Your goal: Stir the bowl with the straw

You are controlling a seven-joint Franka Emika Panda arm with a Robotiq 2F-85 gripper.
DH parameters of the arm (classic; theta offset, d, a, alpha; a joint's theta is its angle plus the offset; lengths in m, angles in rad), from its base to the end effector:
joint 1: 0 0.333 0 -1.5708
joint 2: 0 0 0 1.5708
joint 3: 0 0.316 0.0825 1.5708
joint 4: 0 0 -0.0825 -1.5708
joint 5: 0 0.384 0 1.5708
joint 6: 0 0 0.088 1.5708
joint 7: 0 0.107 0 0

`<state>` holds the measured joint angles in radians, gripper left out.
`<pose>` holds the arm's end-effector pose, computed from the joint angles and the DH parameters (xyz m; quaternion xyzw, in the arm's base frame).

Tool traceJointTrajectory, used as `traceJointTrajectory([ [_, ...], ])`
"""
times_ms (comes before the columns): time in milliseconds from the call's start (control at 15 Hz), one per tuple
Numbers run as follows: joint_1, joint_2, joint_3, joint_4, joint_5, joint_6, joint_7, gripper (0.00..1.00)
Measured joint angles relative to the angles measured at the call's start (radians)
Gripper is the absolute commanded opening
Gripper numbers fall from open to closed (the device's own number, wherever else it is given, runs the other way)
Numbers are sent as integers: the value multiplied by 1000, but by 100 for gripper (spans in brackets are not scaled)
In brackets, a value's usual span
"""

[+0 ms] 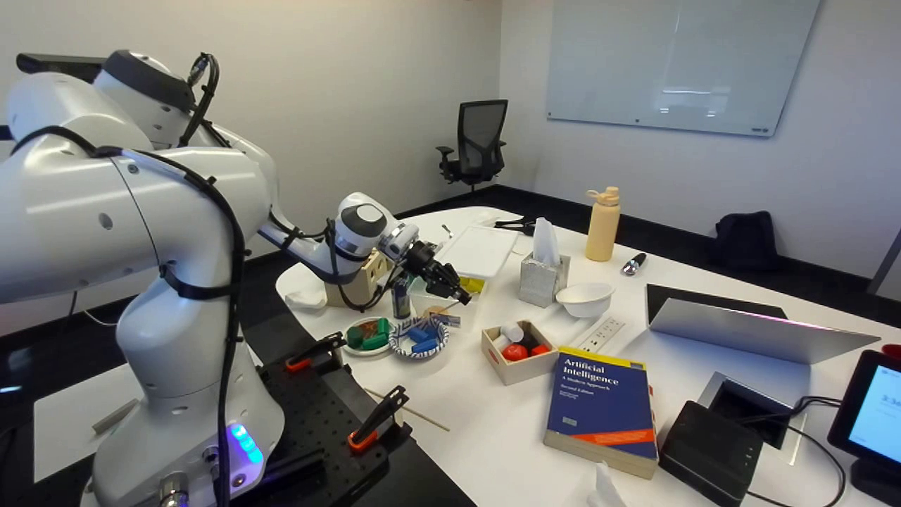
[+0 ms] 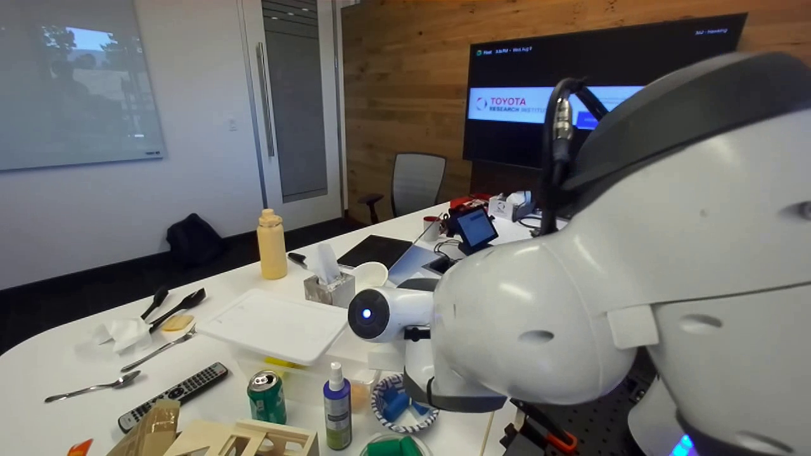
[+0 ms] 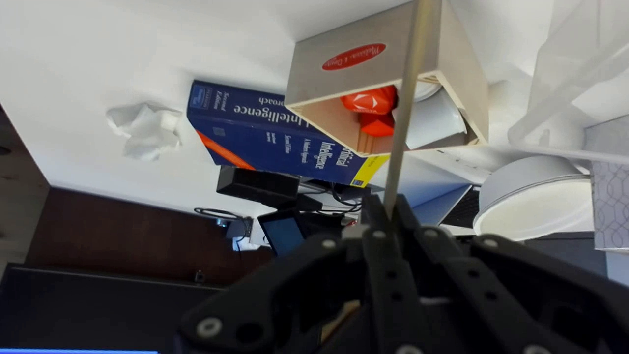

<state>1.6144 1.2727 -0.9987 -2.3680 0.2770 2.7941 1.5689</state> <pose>0.4494 0.1363 0.0781 0.7783 -0.4165 0.3714 0.2879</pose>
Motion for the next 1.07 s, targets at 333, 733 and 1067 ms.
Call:
traceJointTrajectory([
  [333, -96, 134, 11, 134, -31, -17, 15, 2],
  [733, -167, 203, 13, 245, -39, -25, 45, 2],
  [1067, -207, 184, 24, 264, -43, -33, 34, 2],
])
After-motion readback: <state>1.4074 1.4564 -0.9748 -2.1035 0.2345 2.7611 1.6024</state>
